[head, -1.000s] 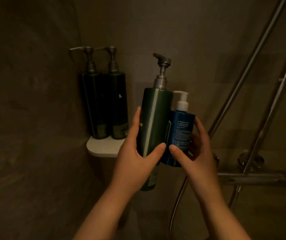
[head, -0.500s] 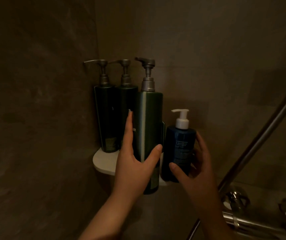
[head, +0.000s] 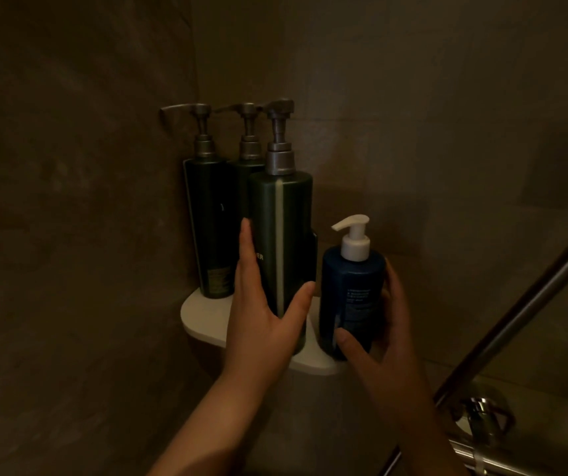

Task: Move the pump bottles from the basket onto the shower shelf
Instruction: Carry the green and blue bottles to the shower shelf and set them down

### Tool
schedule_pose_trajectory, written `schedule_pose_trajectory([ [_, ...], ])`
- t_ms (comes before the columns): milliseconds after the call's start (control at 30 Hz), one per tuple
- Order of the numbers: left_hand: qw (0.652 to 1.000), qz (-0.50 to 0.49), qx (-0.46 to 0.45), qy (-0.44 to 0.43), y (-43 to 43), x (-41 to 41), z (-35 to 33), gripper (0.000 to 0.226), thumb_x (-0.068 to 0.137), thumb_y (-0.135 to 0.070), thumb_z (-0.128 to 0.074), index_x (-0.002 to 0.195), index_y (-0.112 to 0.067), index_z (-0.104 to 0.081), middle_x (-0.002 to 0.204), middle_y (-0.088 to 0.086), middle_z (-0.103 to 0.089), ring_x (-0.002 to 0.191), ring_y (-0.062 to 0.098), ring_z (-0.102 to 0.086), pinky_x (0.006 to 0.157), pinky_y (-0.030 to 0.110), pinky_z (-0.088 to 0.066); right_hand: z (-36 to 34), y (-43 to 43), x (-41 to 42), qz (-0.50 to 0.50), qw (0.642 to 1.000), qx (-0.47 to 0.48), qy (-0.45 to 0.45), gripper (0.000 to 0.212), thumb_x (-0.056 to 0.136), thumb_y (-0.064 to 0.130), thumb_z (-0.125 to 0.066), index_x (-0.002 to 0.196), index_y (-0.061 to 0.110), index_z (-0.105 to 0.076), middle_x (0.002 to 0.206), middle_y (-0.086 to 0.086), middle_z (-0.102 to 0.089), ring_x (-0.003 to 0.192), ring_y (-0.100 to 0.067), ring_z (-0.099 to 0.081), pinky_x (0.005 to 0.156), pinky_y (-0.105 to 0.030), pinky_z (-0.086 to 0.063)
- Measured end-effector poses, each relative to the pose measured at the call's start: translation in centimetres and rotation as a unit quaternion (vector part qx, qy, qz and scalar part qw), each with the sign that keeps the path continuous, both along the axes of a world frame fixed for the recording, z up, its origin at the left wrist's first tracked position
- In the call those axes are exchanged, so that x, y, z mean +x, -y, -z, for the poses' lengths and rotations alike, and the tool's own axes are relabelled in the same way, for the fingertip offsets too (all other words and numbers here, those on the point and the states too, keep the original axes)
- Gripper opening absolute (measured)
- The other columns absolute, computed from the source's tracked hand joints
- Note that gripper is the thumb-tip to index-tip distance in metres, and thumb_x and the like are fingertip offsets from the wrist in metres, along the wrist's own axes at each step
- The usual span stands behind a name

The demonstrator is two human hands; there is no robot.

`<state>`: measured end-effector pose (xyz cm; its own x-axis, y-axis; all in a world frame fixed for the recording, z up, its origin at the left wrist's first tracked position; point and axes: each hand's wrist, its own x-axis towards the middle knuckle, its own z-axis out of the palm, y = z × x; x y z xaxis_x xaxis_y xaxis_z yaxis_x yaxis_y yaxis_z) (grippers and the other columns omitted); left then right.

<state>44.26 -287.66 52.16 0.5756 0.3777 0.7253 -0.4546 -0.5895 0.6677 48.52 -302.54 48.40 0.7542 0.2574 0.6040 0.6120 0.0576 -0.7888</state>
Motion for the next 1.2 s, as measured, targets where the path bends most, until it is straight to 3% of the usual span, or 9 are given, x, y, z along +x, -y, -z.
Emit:
schedule_pose_trajectory([
  [200,1.000,-0.020,0.006,0.003,0.2,0.6,0.4,0.091,0.077,-0.056,-0.058,0.139,-0.055,0.009,0.154,-0.007,-0.020,0.137,0.011,-0.028,0.105,0.041,-0.032,0.5,0.1,0.5,-0.035,0.999,0.004,0.000,0.088,0.082,0.016,-0.068,0.130,0.068,-0.017,0.129,0.051,-0.032,0.121,0.023,-0.032,0.080,0.005,-0.036],
  [367,0.999,-0.021,0.042,-0.015,0.2,0.2,0.8,0.084,0.083,-0.057,-0.048,0.137,-0.054,0.016,0.143,-0.030,-0.007,0.122,-0.029,-0.007,0.095,0.012,-0.017,0.3,0.5,0.3,-0.017,0.999,-0.029,0.002,0.084,0.077,0.039,-0.065,0.136,0.063,-0.010,0.133,0.048,-0.029,0.121,0.023,-0.033,0.090,-0.008,-0.036],
  [433,0.997,-0.030,0.062,-0.034,0.4,-0.6,1.4,0.079,0.087,-0.053,-0.043,0.137,-0.054,0.018,0.142,-0.030,-0.008,0.124,-0.024,-0.011,0.097,0.014,-0.016,0.6,0.6,-0.3,0.043,0.998,-0.032,0.031,0.084,0.076,0.046,-0.065,0.139,0.058,-0.010,0.139,0.039,-0.029,0.125,0.016,-0.033,0.093,-0.010,-0.035],
  [533,0.988,-0.080,0.128,-0.042,0.8,-2.1,2.8,0.074,0.089,-0.044,-0.040,0.141,-0.050,0.014,0.148,-0.020,-0.006,0.131,-0.004,-0.014,0.100,0.018,-0.019,1.5,0.6,-1.1,0.131,0.982,-0.053,0.129,0.079,0.081,0.034,-0.067,0.142,0.046,-0.017,0.143,0.030,-0.026,0.129,0.006,-0.034,0.097,-0.017,-0.035],
  [667,0.963,-0.164,0.211,-0.030,0.5,-3.3,4.2,0.085,0.083,-0.019,-0.062,0.143,-0.045,-0.008,0.145,-0.007,-0.016,0.128,0.001,-0.018,0.093,0.011,-0.024,2.1,0.2,-1.8,0.217,0.954,-0.065,0.198,0.083,0.074,0.011,-0.076,0.138,0.037,-0.029,0.137,0.010,-0.032,0.125,-0.013,-0.041,0.096,-0.029,-0.041],
  [733,0.960,-0.177,0.216,-0.031,0.4,-3.3,4.3,0.085,0.079,-0.014,-0.068,0.142,-0.038,-0.017,0.140,-0.003,-0.023,0.125,0.001,-0.021,0.092,0.008,-0.024,2.1,0.0,-2.0,0.233,0.951,-0.052,0.198,0.080,0.071,0.009,-0.077,0.134,0.034,-0.035,0.130,0.011,-0.034,0.120,-0.017,-0.047,0.094,-0.031,-0.045],
  [933,0.957,-0.188,0.217,-0.033,0.7,-2.6,3.8,0.080,0.075,-0.013,-0.072,0.139,-0.032,-0.028,0.132,0.000,-0.029,0.119,0.001,-0.023,0.087,0.008,-0.024,2.1,-0.3,-1.7,0.230,0.956,-0.039,0.180,0.073,0.072,0.006,-0.076,0.130,0.033,-0.041,0.128,0.015,-0.033,0.117,-0.014,-0.047,0.093,-0.023,-0.041],
  [1100,0.961,-0.167,0.214,-0.053,1.3,-1.7,3.4,0.084,0.079,-0.006,-0.069,0.141,-0.038,-0.022,0.135,-0.003,-0.024,0.121,0.002,-0.023,0.088,0.007,-0.023,2.0,-0.3,-1.1,0.230,0.957,-0.039,0.174,0.067,0.073,0.005,-0.074,0.129,0.025,-0.043,0.127,0.014,-0.034,0.117,-0.007,-0.044,0.094,-0.009,-0.037],
  [1200,0.961,-0.161,0.214,-0.069,1.6,-1.4,3.2,0.084,0.081,-0.002,-0.064,0.142,-0.039,-0.020,0.136,-0.003,-0.024,0.122,0.007,-0.026,0.087,0.005,-0.020,1.9,-0.4,-0.6,0.225,0.959,-0.044,0.166,0.065,0.076,0.005,-0.072,0.130,0.023,-0.042,0.128,0.016,-0.034,0.119,-0.011,-0.046,0.097,-0.008,-0.036],
])
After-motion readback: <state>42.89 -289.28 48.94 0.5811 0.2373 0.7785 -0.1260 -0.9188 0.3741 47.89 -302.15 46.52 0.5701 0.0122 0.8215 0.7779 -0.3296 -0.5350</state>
